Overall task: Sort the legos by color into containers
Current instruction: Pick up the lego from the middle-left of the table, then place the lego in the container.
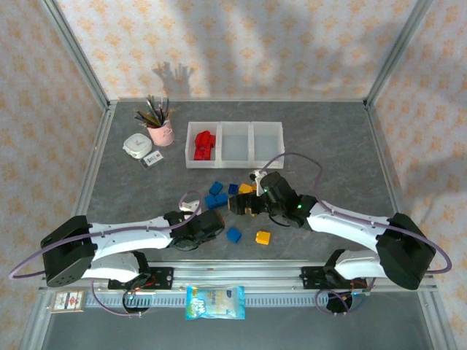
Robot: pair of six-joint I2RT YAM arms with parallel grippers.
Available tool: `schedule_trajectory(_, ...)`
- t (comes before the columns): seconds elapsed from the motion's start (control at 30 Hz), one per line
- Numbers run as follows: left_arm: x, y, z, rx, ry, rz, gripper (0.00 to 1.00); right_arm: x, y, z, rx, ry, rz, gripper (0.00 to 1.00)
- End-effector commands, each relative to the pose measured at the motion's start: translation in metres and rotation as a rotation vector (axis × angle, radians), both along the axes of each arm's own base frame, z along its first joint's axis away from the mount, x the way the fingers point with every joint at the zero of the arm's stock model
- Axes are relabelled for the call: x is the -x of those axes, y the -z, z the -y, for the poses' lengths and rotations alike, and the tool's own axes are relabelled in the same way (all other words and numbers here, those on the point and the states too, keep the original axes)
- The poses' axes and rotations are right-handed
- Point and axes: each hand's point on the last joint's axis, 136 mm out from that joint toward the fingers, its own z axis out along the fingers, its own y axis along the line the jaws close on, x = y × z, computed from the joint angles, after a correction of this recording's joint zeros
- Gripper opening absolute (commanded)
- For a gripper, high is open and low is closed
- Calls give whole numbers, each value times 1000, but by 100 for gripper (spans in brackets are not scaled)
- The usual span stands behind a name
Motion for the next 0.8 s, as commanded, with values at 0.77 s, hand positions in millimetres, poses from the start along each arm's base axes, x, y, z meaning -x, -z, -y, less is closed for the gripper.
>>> schedule_trajectory(0.77,-280,-133,-44,-257,59,319,20,-93,-46,16,-64,292,40,100)
